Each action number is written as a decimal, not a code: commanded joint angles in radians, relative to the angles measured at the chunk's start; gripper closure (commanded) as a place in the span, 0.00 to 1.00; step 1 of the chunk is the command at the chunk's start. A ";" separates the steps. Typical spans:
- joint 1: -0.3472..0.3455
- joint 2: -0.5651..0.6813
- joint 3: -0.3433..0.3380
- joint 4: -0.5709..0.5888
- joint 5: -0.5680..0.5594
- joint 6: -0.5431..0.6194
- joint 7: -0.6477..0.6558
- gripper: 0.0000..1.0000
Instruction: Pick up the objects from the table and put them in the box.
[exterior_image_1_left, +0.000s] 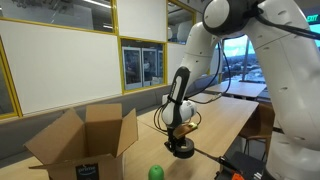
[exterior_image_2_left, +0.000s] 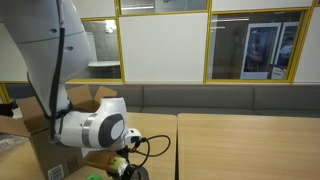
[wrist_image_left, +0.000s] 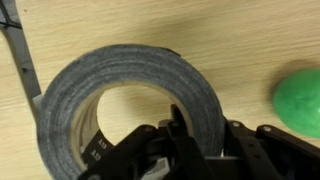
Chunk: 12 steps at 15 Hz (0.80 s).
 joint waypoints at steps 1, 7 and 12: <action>0.085 -0.201 -0.055 -0.049 -0.126 -0.104 0.130 0.81; 0.062 -0.417 0.043 -0.028 -0.257 -0.265 0.270 0.81; 0.034 -0.521 0.158 0.029 -0.242 -0.352 0.289 0.81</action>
